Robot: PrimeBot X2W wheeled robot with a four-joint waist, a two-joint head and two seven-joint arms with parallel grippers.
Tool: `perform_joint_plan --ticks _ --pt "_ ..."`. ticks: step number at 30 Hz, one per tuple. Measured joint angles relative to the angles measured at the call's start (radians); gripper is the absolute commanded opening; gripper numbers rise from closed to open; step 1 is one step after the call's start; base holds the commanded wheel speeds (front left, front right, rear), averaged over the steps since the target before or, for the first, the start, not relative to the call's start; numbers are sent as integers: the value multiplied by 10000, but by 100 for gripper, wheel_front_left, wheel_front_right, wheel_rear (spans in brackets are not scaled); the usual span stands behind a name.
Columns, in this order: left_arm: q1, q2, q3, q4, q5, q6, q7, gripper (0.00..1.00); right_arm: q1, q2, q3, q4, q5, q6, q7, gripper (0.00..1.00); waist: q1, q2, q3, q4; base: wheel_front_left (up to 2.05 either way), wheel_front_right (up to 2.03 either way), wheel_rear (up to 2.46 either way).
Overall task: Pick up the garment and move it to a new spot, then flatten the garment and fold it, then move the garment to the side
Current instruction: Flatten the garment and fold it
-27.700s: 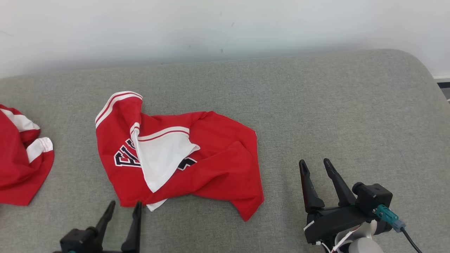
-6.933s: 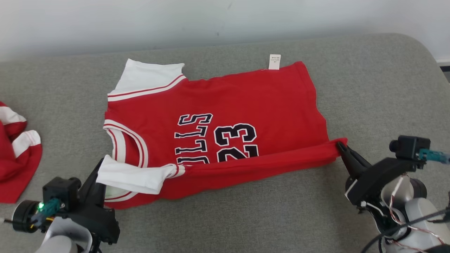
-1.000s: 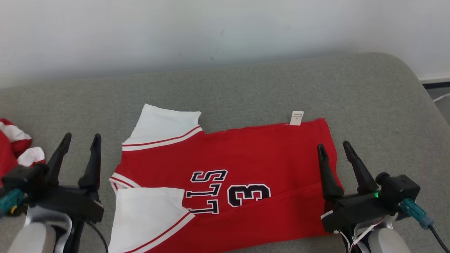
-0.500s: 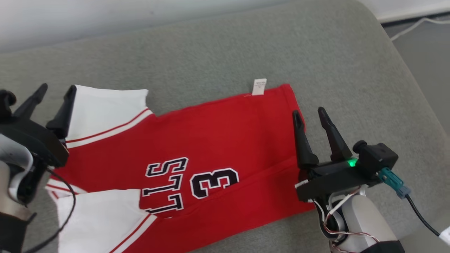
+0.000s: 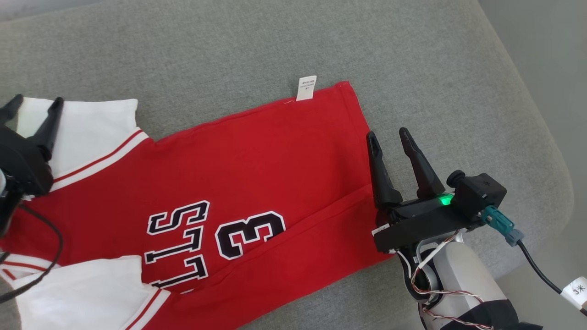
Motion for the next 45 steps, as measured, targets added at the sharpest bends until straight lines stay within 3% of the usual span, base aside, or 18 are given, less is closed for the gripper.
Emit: perform_joint_plan --ticks 5,18,19,20,26,38,45 --pt "-416 176 -104 491 328 128 -188 100 -33 8 29 -155 144 0 -4 100 0 0 170 -186 0 0 0" --pt "-618 -23 -301 1091 136 272 313 100 55 13 -88 -188 138 0 -23 100 -2 0 120 -39 0 0 0" --pt "-635 -46 -313 1118 121 286 368 13 43 13 -90 -165 134 0 -25 100 -2 0 110 -21 0 0 0" --pt "-643 -71 -334 1137 105 286 368 0 18 13 -84 -132 128 0 -25 100 -2 0 103 -4 0 0 0" --pt "-732 -178 -353 1047 -2 247 -36 0 -556 13 -58 623 -132 0 115 100 -2 0 51 73 0 0 0" --pt "-565 -506 -598 -121 -94 174 -573 0 -2839 -506 -1018 2926 -403 0 2477 100 -2 -2 -257 710 0 0 0" --pt "-109 -602 -669 -1149 -268 314 -625 0 -3861 -527 -1264 4608 -380 0 3030 100 -2 -2 -305 1181 0 0 0"
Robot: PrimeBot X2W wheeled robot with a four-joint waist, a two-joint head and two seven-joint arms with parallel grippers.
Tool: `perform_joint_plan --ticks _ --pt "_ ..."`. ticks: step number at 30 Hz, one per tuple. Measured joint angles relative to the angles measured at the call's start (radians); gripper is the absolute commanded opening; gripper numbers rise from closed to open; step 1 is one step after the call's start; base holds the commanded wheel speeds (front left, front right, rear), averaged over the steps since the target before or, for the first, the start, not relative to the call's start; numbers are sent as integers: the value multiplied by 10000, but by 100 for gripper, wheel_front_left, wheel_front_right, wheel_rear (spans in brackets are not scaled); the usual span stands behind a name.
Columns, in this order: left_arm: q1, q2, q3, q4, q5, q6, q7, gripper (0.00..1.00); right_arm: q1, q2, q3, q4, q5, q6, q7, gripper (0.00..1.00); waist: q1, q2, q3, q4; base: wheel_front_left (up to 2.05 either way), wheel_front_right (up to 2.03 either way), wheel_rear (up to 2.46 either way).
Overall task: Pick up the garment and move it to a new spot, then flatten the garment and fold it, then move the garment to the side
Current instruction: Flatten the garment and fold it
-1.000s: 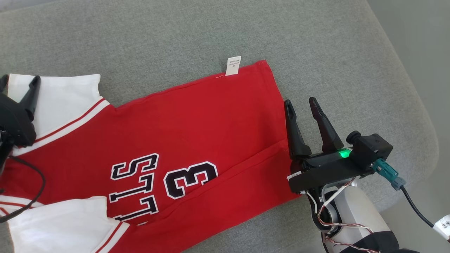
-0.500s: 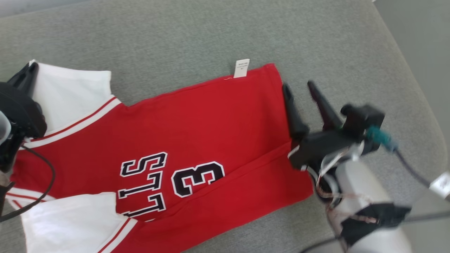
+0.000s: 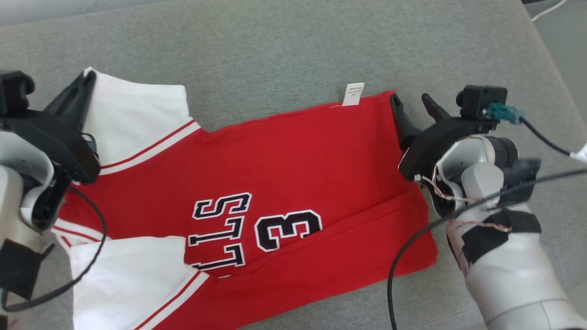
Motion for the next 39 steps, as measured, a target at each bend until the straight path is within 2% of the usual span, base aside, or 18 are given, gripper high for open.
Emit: perform_joint_plan --ticks 11,12,13,14,23,27,32,39 --pt "344 -71 -127 -1114 -90 201 142 0 -1434 40 -339 2458 -130 0 -232 100 0 0 230 466 0 0 0" --pt "347 -81 -155 -1262 -92 215 151 0 -1642 42 -418 2798 -194 0 -422 49 0 0 295 507 0 0 0" --pt "347 -81 -169 -1331 -94 215 174 0 -1755 36 -479 2984 -228 0 -546 20 0 0 330 526 0 0 0" --pt "348 -79 -180 -1384 -100 217 184 0 -1854 21 -520 3168 -374 0 -633 0 0 0 362 543 0 0 0" --pt "514 -15 -138 -1578 -171 286 2 0 -2331 98 -633 4163 -792 0 -1710 0 0 0 285 657 0 0 0" --pt "766 -67 -59 -1781 -309 299 -240 0 -2299 186 -412 4215 -525 0 -2146 0 0 0 66 676 0 0 0" --pt "1630 -69 96 -2529 -453 485 -658 0 -1569 157 232 3754 151 0 -2550 0 0 0 -270 696 0 0 0" --pt "3572 15 284 -4044 -619 999 -1214 0 -189 -403 1264 2360 1478 0 -2796 0 -1 0 -770 739 0 0 0"
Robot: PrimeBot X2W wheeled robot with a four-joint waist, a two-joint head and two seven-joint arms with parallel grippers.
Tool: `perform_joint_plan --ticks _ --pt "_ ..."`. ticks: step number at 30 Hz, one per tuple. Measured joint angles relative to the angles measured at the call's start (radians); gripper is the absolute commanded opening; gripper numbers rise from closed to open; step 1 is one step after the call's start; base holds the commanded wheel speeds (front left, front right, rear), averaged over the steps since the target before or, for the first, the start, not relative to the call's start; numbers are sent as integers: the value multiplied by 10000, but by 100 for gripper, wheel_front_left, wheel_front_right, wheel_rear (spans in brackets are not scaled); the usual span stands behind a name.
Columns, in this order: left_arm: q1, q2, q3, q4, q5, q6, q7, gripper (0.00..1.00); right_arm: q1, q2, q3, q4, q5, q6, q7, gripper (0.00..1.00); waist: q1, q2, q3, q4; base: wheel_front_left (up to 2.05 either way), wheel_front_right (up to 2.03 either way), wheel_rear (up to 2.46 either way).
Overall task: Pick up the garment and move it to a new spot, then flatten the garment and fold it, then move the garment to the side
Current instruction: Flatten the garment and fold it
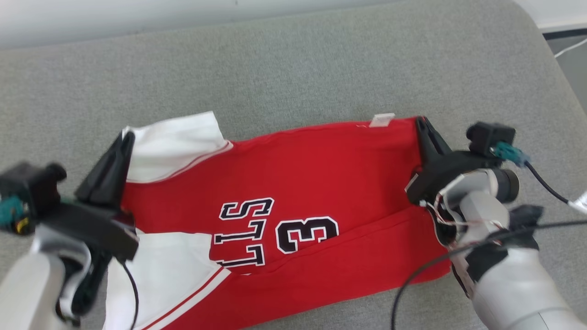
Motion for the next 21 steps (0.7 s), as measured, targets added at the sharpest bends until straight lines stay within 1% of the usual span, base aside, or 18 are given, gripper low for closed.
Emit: perform_joint_plan --ticks 3,6,10,11,14,21 --pt "838 19 38 -633 27 236 -339 0 639 -345 337 -665 654 0 -10 0 0 0 -205 41 0 0 0" --pt "1642 36 -21 -1225 336 472 -738 0 1290 -702 568 -1264 1195 0 0 0 0 0 -394 96 0 0 0" --pt "2689 -12 -163 -1739 646 907 -1164 0 2071 -1147 773 -2167 1914 0 6 0 -1 0 -592 221 0 0 0" --pt "2932 -102 -161 -1889 648 1058 -1302 0 2257 -1250 821 -2347 1998 0 13 0 -1 0 -635 254 0 0 0" --pt "3594 -265 -261 -2121 826 1323 -1636 0 2856 -1574 899 -2830 2243 0 159 0 -2 0 -744 381 0 0 0" --pt "4485 -696 -575 -2109 989 1624 -2190 0 4277 -2188 575 -4023 2575 0 380 0 -1 0 -992 792 0 0 0"
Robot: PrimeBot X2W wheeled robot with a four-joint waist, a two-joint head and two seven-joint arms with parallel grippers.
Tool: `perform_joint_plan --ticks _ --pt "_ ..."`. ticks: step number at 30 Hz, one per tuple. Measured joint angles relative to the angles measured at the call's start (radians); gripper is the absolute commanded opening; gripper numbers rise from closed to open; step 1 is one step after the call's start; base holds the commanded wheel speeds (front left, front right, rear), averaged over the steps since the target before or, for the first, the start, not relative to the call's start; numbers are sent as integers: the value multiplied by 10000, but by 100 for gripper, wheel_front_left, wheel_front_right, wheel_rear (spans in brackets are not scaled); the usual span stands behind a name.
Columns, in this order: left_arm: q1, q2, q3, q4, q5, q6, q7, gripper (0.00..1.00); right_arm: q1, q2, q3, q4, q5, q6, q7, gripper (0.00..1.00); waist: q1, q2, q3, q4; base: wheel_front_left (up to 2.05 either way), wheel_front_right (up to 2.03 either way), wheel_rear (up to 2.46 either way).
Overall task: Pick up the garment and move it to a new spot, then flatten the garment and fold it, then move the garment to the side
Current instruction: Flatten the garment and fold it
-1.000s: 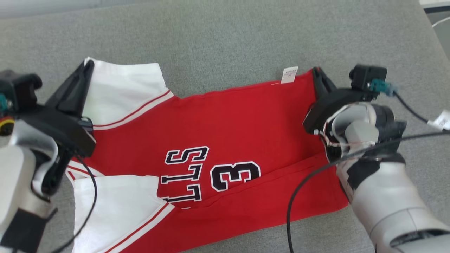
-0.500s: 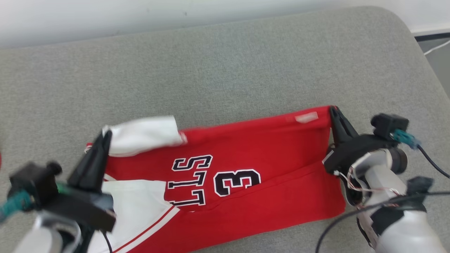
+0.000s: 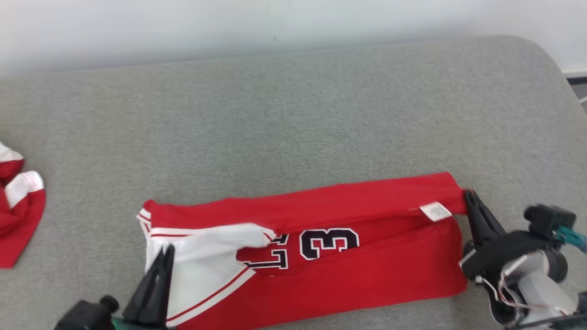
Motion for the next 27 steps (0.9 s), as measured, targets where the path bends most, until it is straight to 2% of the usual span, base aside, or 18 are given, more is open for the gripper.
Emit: perform_joint_plan --ticks 6,12,13,14,15,27 --pt "253 -151 -213 602 117 25 -196 0 872 -96 -299 -775 25 0 556 0 0 0 -200 215 0 0 0" --pt "248 -301 -267 1323 159 -42 -343 0 1186 115 -581 -1030 -374 0 955 0 1 0 -281 251 0 0 0" --pt "242 -353 -288 1438 153 -42 -347 20 1212 142 -652 -1064 -441 0 978 32 2 0 -280 262 0 0 0" --pt "239 -393 -297 1522 163 -40 -397 47 1235 167 -715 -1093 -522 0 1026 72 1 0 -280 273 0 0 0" --pt "233 -447 -265 1570 159 -27 -428 100 1271 213 -794 -1122 -585 0 1035 100 2 0 -282 287 0 0 0" --pt "508 -819 639 1499 267 267 -608 100 1916 539 -1605 -1883 -1043 0 1041 100 1 0 -589 441 0 0 0"
